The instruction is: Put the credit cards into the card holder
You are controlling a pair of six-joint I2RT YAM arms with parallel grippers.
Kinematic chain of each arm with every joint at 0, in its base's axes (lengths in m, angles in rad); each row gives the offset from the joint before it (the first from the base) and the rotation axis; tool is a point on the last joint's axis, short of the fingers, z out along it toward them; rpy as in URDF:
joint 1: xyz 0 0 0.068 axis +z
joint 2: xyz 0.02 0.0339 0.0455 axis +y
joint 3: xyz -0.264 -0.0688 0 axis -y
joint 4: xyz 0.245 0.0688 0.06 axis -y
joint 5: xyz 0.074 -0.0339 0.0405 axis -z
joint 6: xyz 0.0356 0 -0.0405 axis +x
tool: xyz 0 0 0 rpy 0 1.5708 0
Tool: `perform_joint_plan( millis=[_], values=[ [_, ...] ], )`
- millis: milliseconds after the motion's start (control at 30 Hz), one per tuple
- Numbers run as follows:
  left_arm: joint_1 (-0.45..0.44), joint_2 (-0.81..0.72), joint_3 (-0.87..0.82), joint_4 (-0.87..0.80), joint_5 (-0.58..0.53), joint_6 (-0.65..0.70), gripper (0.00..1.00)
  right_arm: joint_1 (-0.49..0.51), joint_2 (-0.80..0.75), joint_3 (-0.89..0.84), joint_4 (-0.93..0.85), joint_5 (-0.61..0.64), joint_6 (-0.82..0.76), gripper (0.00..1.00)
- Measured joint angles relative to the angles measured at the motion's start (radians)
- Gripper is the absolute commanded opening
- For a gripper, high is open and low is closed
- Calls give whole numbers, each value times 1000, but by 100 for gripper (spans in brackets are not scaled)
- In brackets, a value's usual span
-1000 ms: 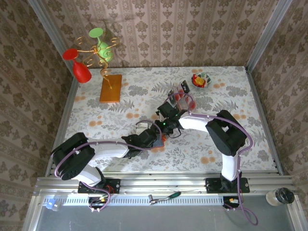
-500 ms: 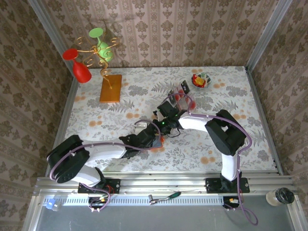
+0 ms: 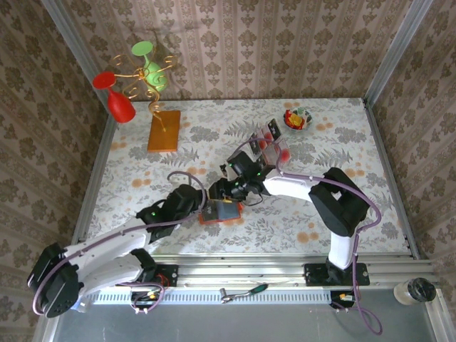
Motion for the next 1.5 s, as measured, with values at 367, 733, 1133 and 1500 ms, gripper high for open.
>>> perform_joint_plan(
  millis=[367,733,1133,1500],
  values=[
    [34,-112,-58,-65,1,-5,67,63,95,49,14,7,57,52],
    [47,-119,-61,-72,3,-7,67,64,127,58,24,16,82,52],
    [52,-55,-63,-55,19,-8,67,26,109,66,14,30,79,51],
    [53,34,-61,-2,47,-7,66,-38,-36,50,-109,137,-21,50]
  ],
)
